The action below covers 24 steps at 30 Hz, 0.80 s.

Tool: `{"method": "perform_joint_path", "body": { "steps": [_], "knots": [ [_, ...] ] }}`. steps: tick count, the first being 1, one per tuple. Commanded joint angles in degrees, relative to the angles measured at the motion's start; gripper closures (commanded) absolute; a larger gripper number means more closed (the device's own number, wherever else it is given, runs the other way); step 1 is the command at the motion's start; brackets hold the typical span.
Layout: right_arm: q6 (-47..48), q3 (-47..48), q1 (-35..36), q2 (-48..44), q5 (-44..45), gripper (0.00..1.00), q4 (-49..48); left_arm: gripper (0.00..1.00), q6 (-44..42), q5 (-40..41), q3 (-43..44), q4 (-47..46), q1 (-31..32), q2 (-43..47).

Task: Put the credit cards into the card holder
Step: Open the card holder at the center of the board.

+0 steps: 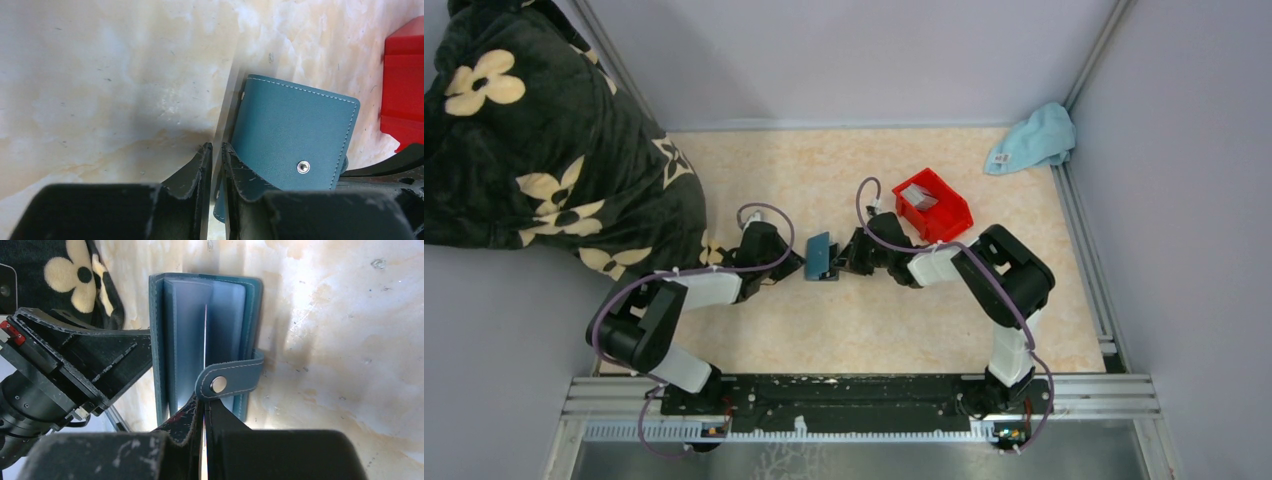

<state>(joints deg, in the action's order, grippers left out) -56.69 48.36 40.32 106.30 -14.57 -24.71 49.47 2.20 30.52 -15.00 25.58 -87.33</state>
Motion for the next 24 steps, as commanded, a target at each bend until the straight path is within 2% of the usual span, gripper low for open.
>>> {"method": "perform_joint_path", "body": {
  "steps": [1,9,18,24],
  "knots": [
    [0.0,0.2,-0.3,0.7,-1.3,1.00,-4.2,0.79,-0.5,-1.0,-1.9,11.2,2.6,-5.0],
    [0.2,-0.6,-0.3,-1.7,-0.7,1.00,-4.8,0.80,-0.6,-2.0,0.8,10.9,5.0,-8.4],
    [4.5,-1.0,-0.3,-9.7,3.5,1.00,2.3,0.80,-0.7,-2.8,2.5,10.7,6.0,-11.7],
    [5.0,-0.6,-0.3,-11.1,4.2,1.00,3.9,0.81,-0.6,-3.0,3.2,10.9,6.7,-12.5]
  ]
}}
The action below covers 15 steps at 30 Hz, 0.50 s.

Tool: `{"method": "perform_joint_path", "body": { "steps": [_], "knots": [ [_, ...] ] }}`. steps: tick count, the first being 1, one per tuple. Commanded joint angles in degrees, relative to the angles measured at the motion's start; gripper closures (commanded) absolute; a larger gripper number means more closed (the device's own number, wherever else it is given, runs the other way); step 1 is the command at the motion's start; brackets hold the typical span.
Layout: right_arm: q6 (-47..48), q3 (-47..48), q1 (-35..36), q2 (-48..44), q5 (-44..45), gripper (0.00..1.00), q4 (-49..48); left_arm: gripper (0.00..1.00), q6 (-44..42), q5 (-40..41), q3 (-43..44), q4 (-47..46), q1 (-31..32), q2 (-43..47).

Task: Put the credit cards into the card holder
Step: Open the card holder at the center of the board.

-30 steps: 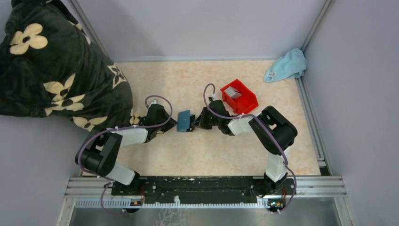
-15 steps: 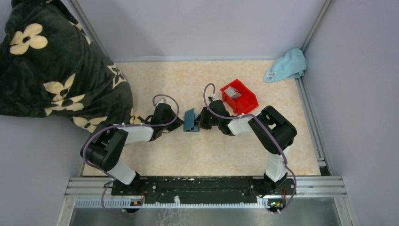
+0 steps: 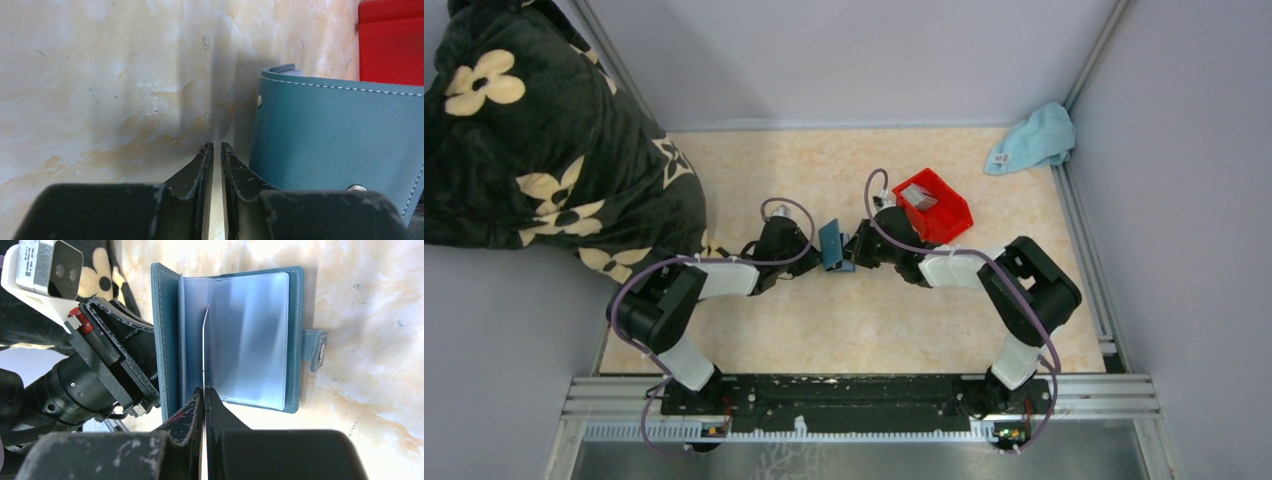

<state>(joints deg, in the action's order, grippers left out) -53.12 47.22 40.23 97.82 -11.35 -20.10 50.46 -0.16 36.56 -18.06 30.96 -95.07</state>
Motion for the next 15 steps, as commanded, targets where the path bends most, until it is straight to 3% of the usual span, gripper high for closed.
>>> {"method": "perform_joint_path", "body": {
  "steps": [1,15],
  "knots": [
    [1.6,0.7,-0.2,-2.7,1.1,1.00,-0.3,0.81,-1.7,-0.6,-2.7,14.0,1.4,-4.9],
    [11.0,5.6,1.4,-4.7,9.0,1.00,13.0,0.81,-2.8,-0.2,-0.3,16.1,1.7,-5.6]
  ]
}}
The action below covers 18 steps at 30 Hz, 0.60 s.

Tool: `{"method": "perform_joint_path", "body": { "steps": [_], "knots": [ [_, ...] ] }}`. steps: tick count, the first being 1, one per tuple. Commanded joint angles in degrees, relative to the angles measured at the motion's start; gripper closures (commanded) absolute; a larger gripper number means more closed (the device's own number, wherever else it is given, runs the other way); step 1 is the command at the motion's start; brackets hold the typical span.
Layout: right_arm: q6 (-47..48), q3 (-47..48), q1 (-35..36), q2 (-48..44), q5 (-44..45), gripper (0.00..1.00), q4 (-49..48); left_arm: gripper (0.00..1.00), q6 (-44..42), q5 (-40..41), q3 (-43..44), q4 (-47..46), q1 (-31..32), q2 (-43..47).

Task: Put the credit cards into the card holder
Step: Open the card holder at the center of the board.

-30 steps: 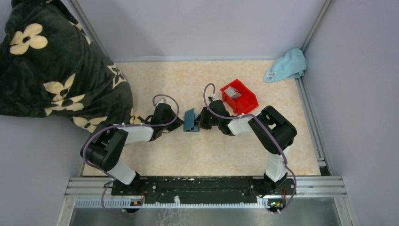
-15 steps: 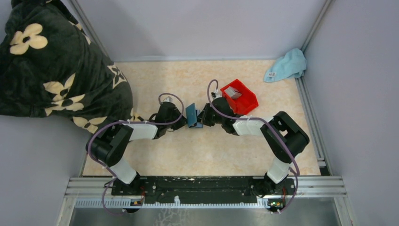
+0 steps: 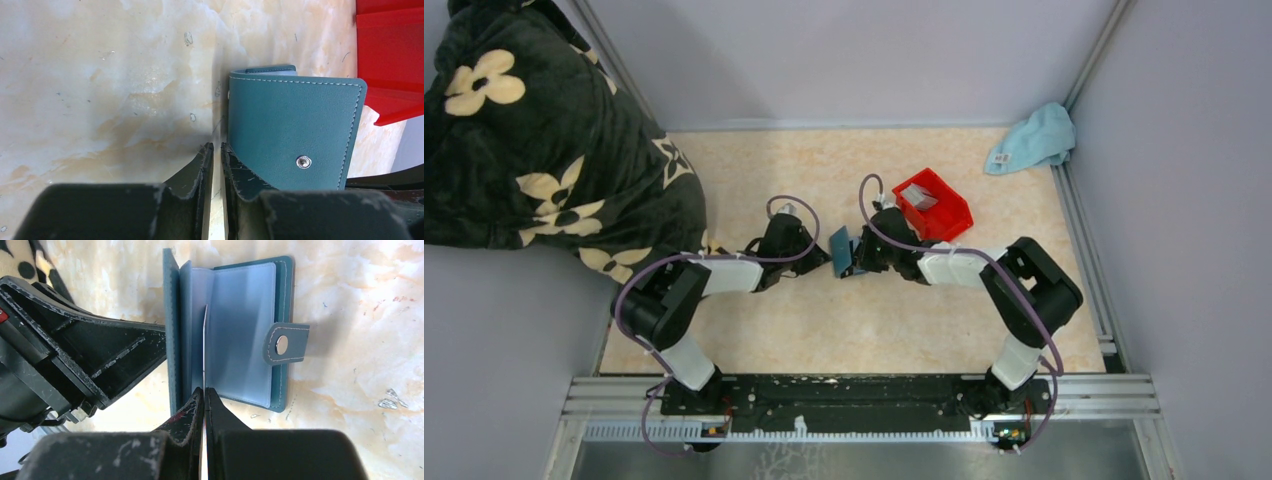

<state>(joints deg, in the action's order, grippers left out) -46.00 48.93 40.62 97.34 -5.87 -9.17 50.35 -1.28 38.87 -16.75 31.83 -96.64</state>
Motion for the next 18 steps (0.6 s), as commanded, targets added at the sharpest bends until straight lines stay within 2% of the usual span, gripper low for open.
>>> {"method": "perform_joint_path", "body": {
  "steps": [1,9,18],
  "knots": [
    [4.2,4.5,1.2,-4.2,4.2,1.00,2.9,0.81,-2.7,0.9,-2.6,15.0,0.9,-3.9],
    [9.9,12.6,4.4,-3.4,10.7,1.00,13.6,0.81,-2.9,0.2,-2.2,15.8,0.9,-2.0],
    [11.1,17.1,7.3,0.2,12.9,1.00,18.5,0.81,-2.6,-2.6,-3.3,13.8,0.9,-3.2]
  ]
}}
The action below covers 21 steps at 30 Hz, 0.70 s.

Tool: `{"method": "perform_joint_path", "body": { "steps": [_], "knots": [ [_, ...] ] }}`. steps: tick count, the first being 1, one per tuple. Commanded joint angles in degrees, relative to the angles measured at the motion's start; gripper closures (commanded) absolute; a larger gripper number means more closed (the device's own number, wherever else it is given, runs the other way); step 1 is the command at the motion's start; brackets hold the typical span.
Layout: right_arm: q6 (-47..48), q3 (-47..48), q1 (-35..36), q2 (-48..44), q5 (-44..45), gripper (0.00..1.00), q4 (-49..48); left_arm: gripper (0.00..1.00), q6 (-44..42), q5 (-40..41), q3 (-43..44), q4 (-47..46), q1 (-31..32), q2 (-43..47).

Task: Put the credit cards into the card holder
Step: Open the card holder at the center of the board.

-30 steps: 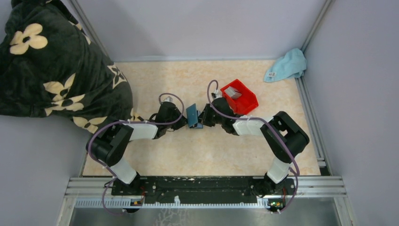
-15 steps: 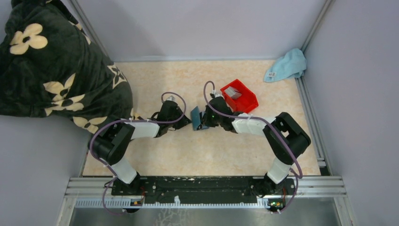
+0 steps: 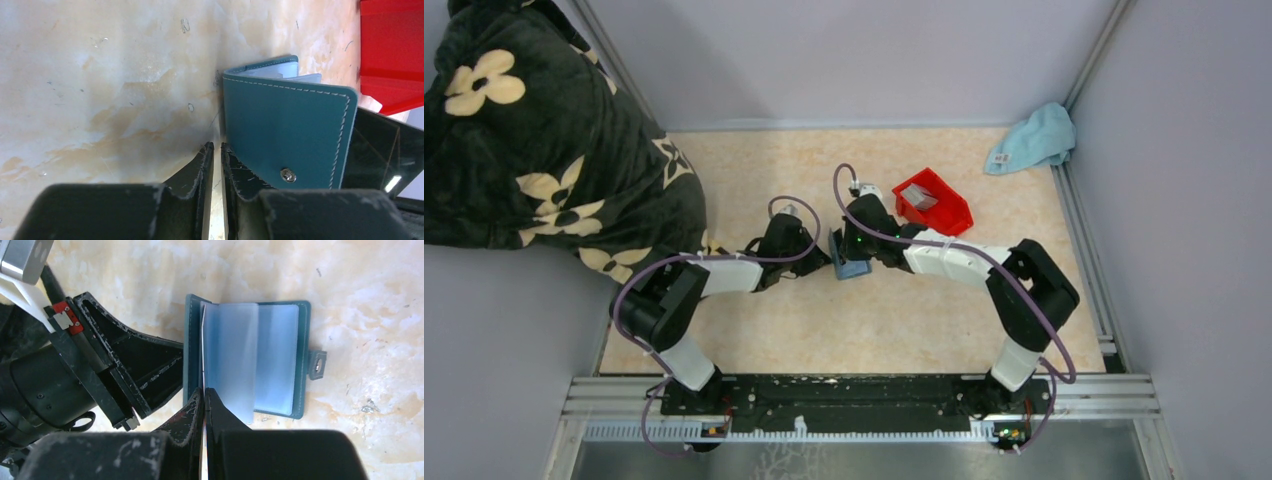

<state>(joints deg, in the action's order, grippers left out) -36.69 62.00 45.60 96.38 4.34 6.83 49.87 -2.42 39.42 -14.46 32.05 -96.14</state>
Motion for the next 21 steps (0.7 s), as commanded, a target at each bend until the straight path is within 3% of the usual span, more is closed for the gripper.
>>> {"method": "perform_joint_path", "body": {
  "steps": [1,21],
  "knots": [
    [1.9,4.7,2.8,1.7,3.1,1.00,3.2,0.81,-2.1,-1.7,-4.3,11.1,0.7,-3.7],
    [5.0,14.6,9.5,11.1,9.5,1.00,10.6,0.80,-0.8,-3.8,-7.7,10.1,0.7,-2.8]
  ]
}}
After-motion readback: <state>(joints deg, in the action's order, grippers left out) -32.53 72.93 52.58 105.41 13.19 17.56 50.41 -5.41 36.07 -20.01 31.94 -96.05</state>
